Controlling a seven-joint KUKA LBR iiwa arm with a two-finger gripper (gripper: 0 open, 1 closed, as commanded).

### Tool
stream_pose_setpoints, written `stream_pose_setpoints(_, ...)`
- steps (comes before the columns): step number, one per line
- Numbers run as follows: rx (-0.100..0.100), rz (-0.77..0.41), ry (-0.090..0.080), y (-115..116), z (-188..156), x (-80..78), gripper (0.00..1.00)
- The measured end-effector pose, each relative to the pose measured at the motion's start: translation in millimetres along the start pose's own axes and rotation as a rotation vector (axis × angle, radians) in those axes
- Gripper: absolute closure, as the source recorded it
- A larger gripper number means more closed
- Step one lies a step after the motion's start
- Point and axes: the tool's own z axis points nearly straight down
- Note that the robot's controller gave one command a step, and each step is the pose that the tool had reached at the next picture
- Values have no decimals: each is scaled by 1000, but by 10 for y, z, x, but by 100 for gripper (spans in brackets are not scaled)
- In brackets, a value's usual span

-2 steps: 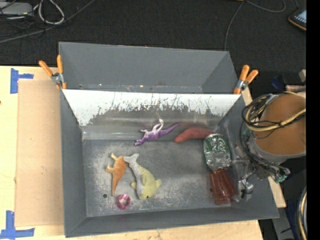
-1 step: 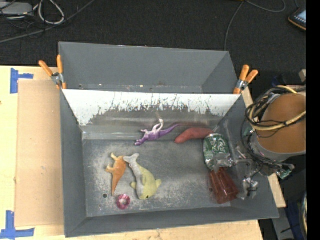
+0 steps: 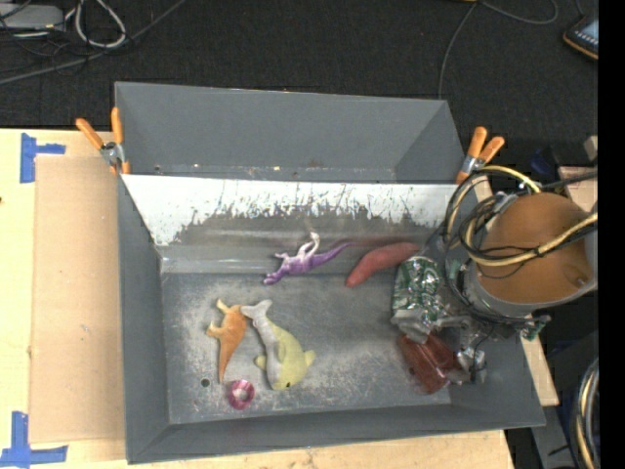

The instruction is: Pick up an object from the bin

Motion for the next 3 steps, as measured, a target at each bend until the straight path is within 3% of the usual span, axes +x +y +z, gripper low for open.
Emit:
stream_pose_setpoints(1, 8, -159, -5, 74, -49, 47, 100)
stream_pose_setpoints(3, 4, -161, -3, 88, -94, 51, 100)
